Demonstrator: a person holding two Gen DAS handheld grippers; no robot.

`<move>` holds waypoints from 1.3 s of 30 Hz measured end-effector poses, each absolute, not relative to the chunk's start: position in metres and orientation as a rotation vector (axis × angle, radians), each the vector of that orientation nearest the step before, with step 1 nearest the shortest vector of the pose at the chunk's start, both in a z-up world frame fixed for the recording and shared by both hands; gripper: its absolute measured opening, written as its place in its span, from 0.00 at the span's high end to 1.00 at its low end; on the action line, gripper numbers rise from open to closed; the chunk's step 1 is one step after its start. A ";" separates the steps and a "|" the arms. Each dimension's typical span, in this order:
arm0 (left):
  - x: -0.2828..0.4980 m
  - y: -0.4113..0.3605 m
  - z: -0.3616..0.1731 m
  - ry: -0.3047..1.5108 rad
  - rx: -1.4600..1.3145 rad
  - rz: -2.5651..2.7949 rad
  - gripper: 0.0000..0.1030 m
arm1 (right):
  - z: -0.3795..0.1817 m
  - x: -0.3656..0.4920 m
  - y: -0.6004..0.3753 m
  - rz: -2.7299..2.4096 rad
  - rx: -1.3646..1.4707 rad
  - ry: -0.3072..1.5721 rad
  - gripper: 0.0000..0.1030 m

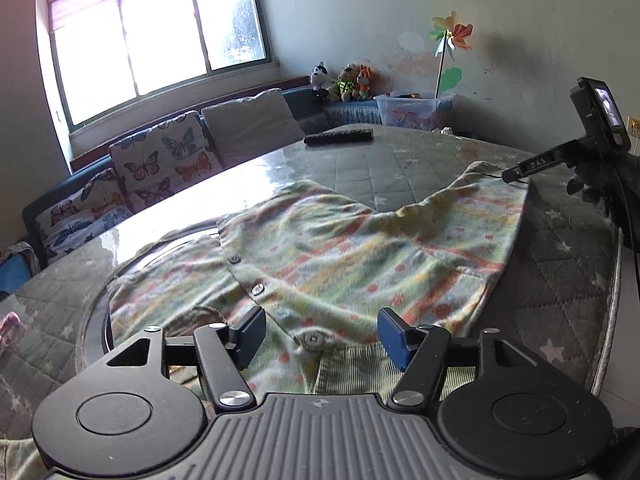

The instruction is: Fold clothes

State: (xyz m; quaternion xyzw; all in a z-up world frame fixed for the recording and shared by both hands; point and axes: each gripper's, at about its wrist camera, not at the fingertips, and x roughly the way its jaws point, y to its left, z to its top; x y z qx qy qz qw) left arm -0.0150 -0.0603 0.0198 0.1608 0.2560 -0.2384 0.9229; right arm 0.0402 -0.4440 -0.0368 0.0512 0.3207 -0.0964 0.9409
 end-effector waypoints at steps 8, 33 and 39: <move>-0.010 -0.080 0.014 0.539 0.349 -0.518 0.35 | -0.039 0.030 -0.441 -0.206 0.133 0.638 0.85; 0.017 -0.145 0.003 0.584 0.407 -0.587 0.35 | 0.051 0.017 -0.399 0.041 0.175 0.427 0.93; 0.014 -0.148 -0.002 0.591 0.420 -0.579 0.35 | 0.088 0.011 -0.366 0.175 0.159 0.362 0.93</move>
